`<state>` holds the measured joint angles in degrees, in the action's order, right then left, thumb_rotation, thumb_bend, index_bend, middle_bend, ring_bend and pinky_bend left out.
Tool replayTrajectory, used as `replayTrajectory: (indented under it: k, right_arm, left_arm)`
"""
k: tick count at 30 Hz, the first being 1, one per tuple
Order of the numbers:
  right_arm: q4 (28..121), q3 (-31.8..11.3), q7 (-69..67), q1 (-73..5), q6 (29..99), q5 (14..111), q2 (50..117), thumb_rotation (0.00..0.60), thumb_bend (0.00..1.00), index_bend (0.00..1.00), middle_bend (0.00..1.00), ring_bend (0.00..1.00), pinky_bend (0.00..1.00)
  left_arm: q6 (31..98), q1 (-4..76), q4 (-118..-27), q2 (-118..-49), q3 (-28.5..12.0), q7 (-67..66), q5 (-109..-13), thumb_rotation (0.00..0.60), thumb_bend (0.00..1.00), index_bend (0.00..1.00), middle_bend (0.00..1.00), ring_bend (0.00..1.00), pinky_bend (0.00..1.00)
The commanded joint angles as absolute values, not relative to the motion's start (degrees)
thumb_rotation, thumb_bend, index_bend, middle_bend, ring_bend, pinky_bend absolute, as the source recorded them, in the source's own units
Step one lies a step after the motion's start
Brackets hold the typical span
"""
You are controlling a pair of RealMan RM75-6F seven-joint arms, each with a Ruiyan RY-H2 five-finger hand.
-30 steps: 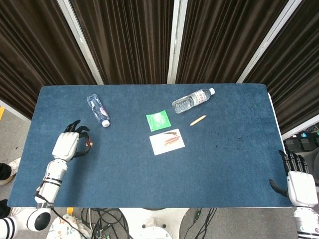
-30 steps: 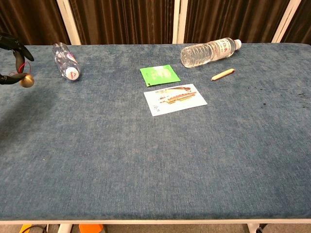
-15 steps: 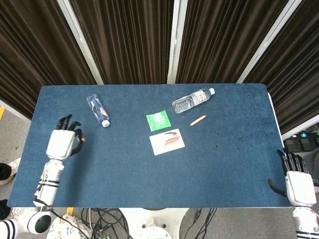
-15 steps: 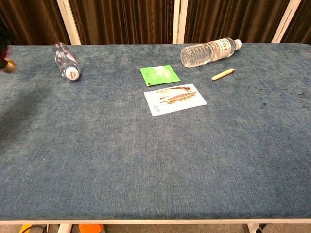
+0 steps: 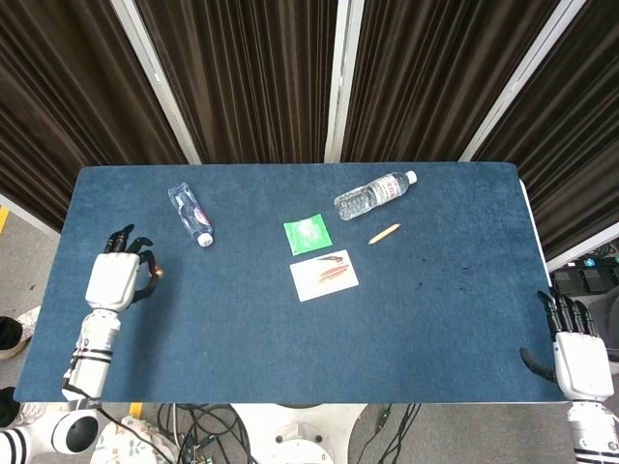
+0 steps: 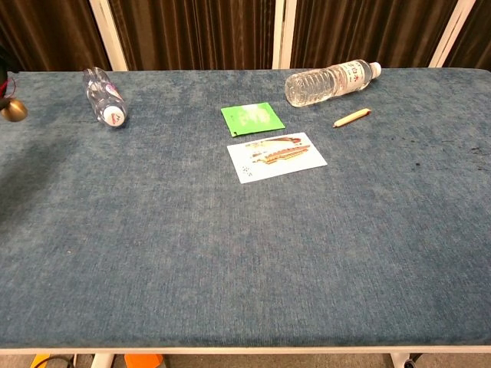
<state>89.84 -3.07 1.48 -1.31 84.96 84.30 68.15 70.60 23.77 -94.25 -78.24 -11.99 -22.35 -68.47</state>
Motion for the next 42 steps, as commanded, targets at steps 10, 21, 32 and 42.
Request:
replayTrajectory:
  k: [10,21,32,42]
  right_arm:
    - [89.1,-3.2,0.6,-1.1,84.7,83.5,68.2,0.600,0.16,0.00,0.00,0.00,0.00]
    - [89.6,-3.3,0.8,-1.0,85.4,83.9,67.6,0.600,0.16,0.00,0.00,0.00,0.00]
    - [89.8,-3.3,0.9,-1.2,85.2,84.1,67.7,0.600,0.16,0.00,0.00,0.00,0.00]
    - [89.5,-3.2,0.7,-1.1,85.1,83.9,67.9,0.600,0.16,0.00,0.00,0.00,0.00]
  left_arm:
    - [66.9,23.9,-95.7,-79.2,-9.3,-16.4,-69.3,0.600,0.43,0.64,0.27,0.05,0.11]
    - [64.7,24.8,-90.9,-83.6,-6.4,-12.6,-71.8,0.600,0.43,0.63,0.27,0.05,0.11]
    - [64.9,26.1,-84.7,-88.8,-6.5,-14.9,-71.5,0.600,0.43,0.63,0.27,0.05,0.11]
    - [65.4,26.0,-83.0,-90.3,-6.9,-16.0,-70.1,0.600,0.43,0.60,0.27,0.05,0.11]
